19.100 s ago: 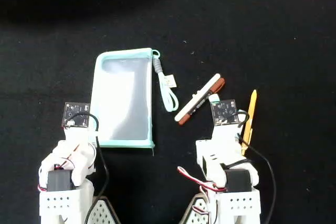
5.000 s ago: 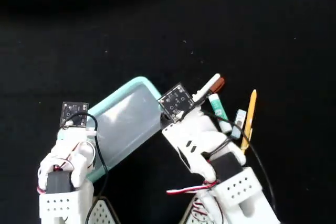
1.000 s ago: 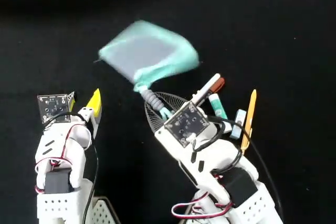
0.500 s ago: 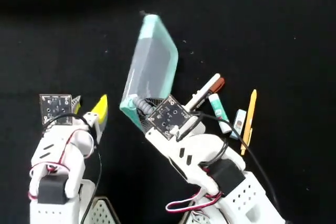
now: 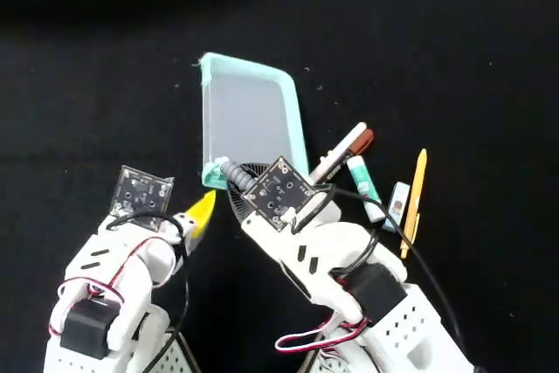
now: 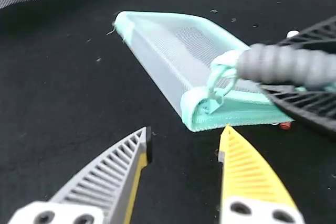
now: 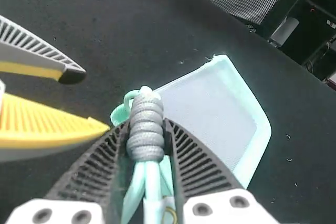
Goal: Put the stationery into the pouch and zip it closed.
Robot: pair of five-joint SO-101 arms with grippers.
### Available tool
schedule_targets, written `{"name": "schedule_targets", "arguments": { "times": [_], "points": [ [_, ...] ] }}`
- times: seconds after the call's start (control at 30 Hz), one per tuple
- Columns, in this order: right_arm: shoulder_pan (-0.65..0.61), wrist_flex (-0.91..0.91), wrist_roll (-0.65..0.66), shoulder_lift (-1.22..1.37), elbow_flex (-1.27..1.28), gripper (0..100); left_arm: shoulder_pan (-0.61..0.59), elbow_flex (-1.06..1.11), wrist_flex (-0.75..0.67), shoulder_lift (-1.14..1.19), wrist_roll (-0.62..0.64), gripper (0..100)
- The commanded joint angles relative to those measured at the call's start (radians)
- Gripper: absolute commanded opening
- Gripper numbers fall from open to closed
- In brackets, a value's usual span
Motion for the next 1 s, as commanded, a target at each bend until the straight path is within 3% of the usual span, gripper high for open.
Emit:
{"name": "schedule_targets", "arguments": {
  "times": [0.0, 0.23, 0.43, 0.83, 0.97],
  "points": [
    [-0.005, -0.025, 0.006, 0.008, -0.012, 1.2, 0.038, 0.008, -0.038, -0.002, -0.008, 23],
    [-0.006, -0.017, 0.006, 0.002, -0.010, 1.2, 0.008, 0.173, -0.236, -0.002, -0.017, 23],
    [-0.008, -0.017, 0.006, 0.002, -0.008, 1.2, -0.054, 0.200, -0.316, -0.002, -0.017, 23],
    [-0.008, -0.017, 0.006, 0.007, -0.008, 1.2, -0.065, 0.193, -0.311, -0.002, -0.015, 23],
    [-0.008, -0.017, 0.006, 0.008, -0.008, 1.2, -0.065, 0.151, -0.232, -0.002, -0.015, 23]
  ]
}}
